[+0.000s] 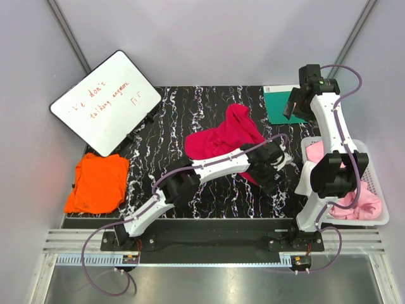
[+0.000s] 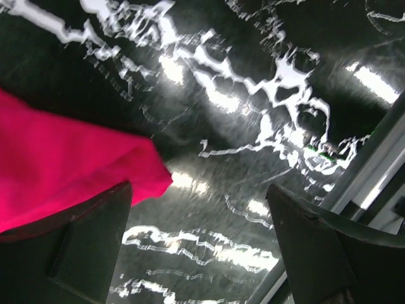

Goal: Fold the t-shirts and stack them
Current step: Flatten out the tshirt

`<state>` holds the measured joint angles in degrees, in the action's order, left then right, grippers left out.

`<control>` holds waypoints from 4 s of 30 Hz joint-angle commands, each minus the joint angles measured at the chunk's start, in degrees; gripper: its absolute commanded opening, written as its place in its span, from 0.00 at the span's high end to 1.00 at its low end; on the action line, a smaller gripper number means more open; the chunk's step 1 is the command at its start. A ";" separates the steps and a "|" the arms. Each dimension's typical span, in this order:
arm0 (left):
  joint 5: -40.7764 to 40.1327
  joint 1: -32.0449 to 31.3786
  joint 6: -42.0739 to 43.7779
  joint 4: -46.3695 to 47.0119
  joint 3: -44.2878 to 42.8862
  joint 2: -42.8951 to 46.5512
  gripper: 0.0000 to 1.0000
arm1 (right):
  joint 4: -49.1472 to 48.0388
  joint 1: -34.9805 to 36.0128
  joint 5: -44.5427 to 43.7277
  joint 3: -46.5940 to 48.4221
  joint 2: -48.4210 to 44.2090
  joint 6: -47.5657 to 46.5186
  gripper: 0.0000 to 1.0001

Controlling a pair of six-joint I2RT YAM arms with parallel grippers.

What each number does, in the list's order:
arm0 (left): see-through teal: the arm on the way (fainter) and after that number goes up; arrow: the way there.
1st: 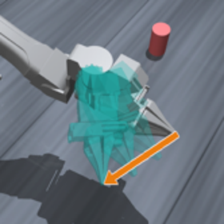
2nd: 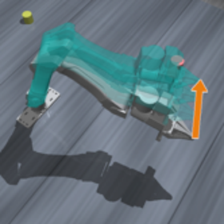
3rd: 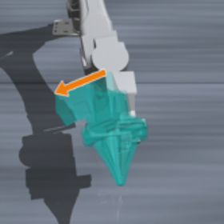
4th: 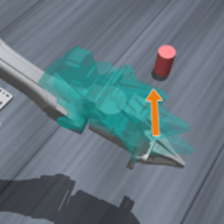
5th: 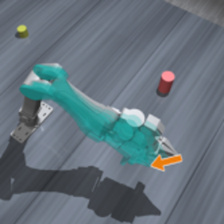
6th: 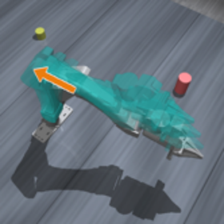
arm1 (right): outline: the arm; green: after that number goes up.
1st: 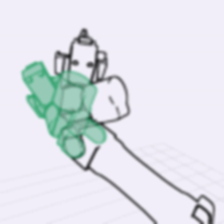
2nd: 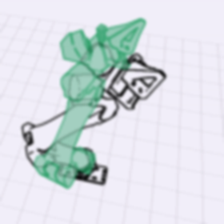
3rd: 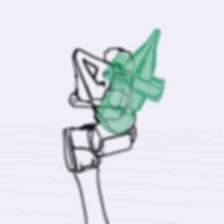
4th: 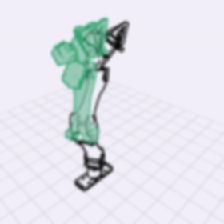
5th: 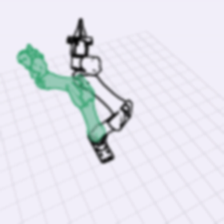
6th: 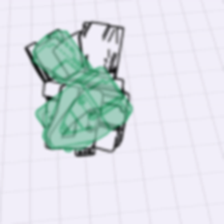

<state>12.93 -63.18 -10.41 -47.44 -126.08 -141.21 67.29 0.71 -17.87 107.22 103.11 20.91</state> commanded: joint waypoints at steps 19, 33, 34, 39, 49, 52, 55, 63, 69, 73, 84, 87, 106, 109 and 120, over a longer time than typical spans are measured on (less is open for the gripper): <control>-20.92 2.97 -4.97 1.21 -0.75 -4.52 1.00 | -2.95 -0.27 5.12 -11.15 -14.07 -1.57 0.00; -30.42 9.29 -4.79 3.15 13.32 22.35 1.00 | -6.20 -0.27 12.23 -19.67 -17.42 -0.87 0.00; -31.46 9.82 -4.88 2.10 12.80 23.51 1.00 | -6.55 -0.27 13.29 -20.12 -17.33 -0.87 0.01; -35.34 13.77 -4.62 -3.53 6.65 28.00 1.00 | -10.06 -0.27 24.25 -23.63 -16.45 -0.95 0.02; -38.24 24.06 -3.03 -9.86 -2.41 29.58 1.00 | -12.70 -0.18 33.42 -26.88 -10.13 -1.92 0.05; -38.85 26.61 -2.07 -10.21 -2.85 30.46 1.00 | -13.49 -0.10 33.34 -27.76 -7.75 -1.83 0.05; -39.65 29.42 -1.63 -11.00 -3.47 30.73 1.00 | -14.11 -0.10 33.07 -28.38 -5.56 -1.83 0.06; -40.79 37.67 -1.71 -12.32 -0.57 31.87 1.00 | -14.55 4.46 34.66 -26.27 0.16 -1.83 0.08; -32.47 40.68 -2.76 -9.70 -2.59 35.56 1.00 | -15.78 7.11 36.32 -25.74 1.92 -0.43 0.08; -29.98 39.89 -6.89 -9.86 -4.44 36.96 1.00 | -17.01 8.51 38.52 -26.01 3.93 2.11 0.09; -29.45 39.53 -7.69 -9.07 4.61 39.95 1.00 | -24.74 17.48 46.52 -28.20 7.72 9.94 0.13; -29.54 39.53 -7.51 -8.90 5.05 40.22 1.00 | -26.33 18.36 46.35 -29.26 8.86 11.87 0.16; -28.75 39.53 -6.02 -8.90 5.76 41.89 1.00 | -26.68 27.59 39.85 -27.33 16.86 17.06 0.49; -28.84 39.53 -5.93 -8.81 6.20 42.59 1.00 | -26.51 27.77 37.57 -27.50 15.90 17.15 0.66; -29.28 39.53 -5.05 -8.90 9.27 44.70 1.00 | -20.27 27.68 28.95 -26.88 12.21 16.01 0.75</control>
<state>-16.62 -23.83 -16.49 -58.43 -117.51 -99.94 43.07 28.38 20.45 79.70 117.99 38.54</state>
